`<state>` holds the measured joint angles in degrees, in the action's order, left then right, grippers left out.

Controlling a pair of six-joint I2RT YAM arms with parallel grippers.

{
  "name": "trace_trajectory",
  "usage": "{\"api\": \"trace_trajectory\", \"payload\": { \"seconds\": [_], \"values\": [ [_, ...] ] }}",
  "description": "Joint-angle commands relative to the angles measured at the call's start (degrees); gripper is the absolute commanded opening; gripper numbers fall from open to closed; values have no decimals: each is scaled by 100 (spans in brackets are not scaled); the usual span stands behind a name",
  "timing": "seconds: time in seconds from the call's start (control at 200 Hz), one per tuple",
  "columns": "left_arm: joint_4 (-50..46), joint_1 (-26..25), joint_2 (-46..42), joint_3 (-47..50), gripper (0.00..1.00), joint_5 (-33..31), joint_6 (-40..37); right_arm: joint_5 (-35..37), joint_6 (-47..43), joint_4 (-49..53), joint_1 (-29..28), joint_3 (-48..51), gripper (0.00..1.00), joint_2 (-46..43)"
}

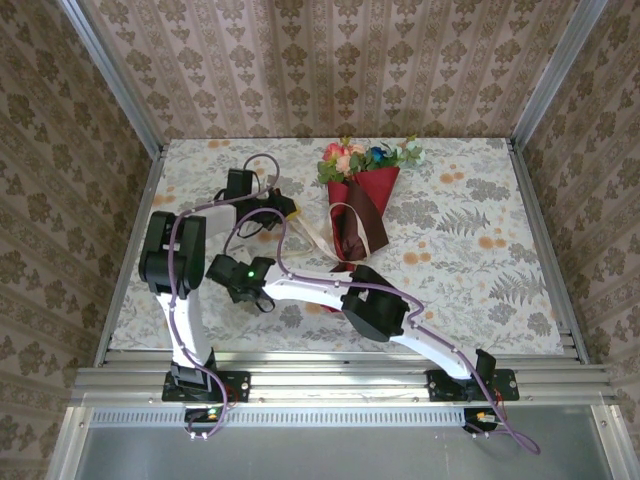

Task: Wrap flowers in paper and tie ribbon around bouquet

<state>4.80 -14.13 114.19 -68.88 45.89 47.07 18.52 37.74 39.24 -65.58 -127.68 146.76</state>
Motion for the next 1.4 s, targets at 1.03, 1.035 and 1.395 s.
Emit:
{"api": "trace_trajectory", "payload": {
  "seconds": [1.03, 1.035, 1.395],
  "values": [
    [151, -161, 50, -248, 0, 175, 162, 256, 406, -321, -122, 2753, 65, -1571],
    [148, -161, 55, -248, 0, 175, 162, 257, 403, -316, -117, 2729, 65, -1549],
    [111, -169, 41, -264, 0, 186, 151, 2, 502, -58, 62, 2572, 13, -1028]
  ]
}}
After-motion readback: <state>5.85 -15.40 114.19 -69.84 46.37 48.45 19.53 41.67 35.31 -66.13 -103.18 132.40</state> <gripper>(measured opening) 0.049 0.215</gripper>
